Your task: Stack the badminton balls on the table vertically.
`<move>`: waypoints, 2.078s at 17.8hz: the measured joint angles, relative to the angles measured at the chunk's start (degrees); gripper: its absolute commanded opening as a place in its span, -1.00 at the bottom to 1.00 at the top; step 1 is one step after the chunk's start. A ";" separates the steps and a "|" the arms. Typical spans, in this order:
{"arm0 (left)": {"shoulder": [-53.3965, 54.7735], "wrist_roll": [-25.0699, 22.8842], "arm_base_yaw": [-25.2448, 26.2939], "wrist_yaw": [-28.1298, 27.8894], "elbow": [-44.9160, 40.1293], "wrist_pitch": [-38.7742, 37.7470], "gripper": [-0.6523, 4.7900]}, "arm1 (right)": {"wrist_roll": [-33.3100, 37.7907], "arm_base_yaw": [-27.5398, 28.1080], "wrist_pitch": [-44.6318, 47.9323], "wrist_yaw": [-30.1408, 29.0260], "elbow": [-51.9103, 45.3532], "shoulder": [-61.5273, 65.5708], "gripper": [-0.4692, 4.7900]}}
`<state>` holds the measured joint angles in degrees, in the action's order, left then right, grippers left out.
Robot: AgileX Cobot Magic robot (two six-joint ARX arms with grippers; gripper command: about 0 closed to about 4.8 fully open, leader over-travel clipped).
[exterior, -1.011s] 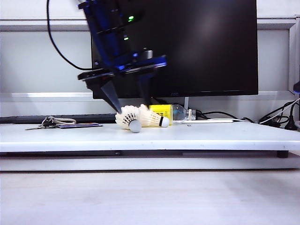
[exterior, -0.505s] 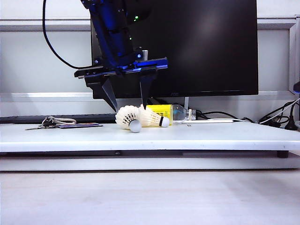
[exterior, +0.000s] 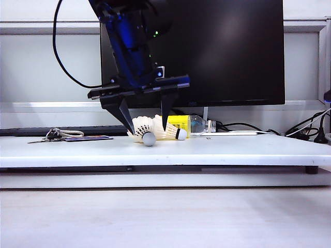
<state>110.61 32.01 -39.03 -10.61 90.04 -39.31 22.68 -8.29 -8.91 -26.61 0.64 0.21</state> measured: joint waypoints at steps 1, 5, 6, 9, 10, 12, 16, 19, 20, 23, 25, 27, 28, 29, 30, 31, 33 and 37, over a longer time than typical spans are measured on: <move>0.00 -0.02 -0.11 -0.42 0.00 0.09 0.41 | 0.00 0.00 -0.02 0.02 0.00 0.00 -0.36; 0.02 0.00 -0.39 -1.84 0.02 0.52 0.37 | 0.00 0.00 -0.02 0.00 0.00 0.00 -0.36; 0.04 0.00 -0.63 -2.14 0.02 0.90 0.37 | 0.00 0.00 -0.02 0.00 0.00 0.00 -0.36; 0.26 0.87 -0.68 -2.29 0.00 1.44 0.37 | -0.02 0.00 0.00 0.00 0.00 0.00 -0.36; 0.31 1.09 -0.68 -2.75 -0.11 2.01 0.37 | 0.00 0.00 0.00 0.00 0.00 0.00 -0.36; 0.31 1.11 -0.68 -4.46 -0.31 2.51 0.37 | 0.00 0.00 0.00 0.00 0.00 0.00 -0.36; 1.14 2.54 -0.68 -5.70 -0.83 3.32 0.36 | 0.00 0.00 0.00 -0.02 0.00 0.00 -0.36; 2.03 3.28 -0.74 -6.19 -0.83 4.42 0.33 | 0.00 0.00 0.00 -0.02 0.00 0.00 -0.36; 2.10 3.48 -0.85 -6.78 -0.83 4.48 0.28 | 0.00 0.00 0.00 -0.02 0.00 0.00 -0.36; 2.10 3.56 -1.14 -7.43 -0.83 4.90 -0.10 | 0.00 -0.02 0.00 -0.02 0.00 0.00 -0.36; 2.10 3.61 -1.09 -7.50 -0.83 5.18 -0.10 | 0.00 -0.02 0.00 -0.02 0.00 0.00 -0.36; 2.10 3.65 -1.11 -7.48 -0.83 5.22 -0.10 | 0.00 -0.02 -0.02 -0.02 0.00 0.00 -0.36; 2.10 3.63 -1.11 -7.50 -0.83 5.22 -0.09 | 0.00 -0.02 -0.02 -0.02 0.00 0.00 -0.36; 2.10 3.65 -1.14 -7.50 -0.83 5.22 -0.05 | 0.00 -0.02 0.00 -0.02 0.00 0.00 -0.36; 2.12 3.65 -1.36 -7.50 -0.83 5.22 0.05 | 0.00 -0.02 0.00 -0.02 0.00 0.00 -0.36; 2.64 3.65 -2.03 -7.72 -0.83 5.22 0.05 | 0.00 -0.02 -0.02 -0.02 0.00 0.00 -0.36; 3.52 3.65 -2.89 -8.20 -0.83 4.81 0.05 | 0.00 -0.02 0.00 -0.02 0.00 0.00 -0.36; 3.52 3.72 -3.82 -12.22 -0.85 4.81 0.04 | 0.00 -0.11 0.00 -0.02 0.00 0.00 -0.36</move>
<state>114.13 35.73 -42.85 -22.83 89.19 -34.50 22.68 -8.40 -8.91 -26.63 0.64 0.21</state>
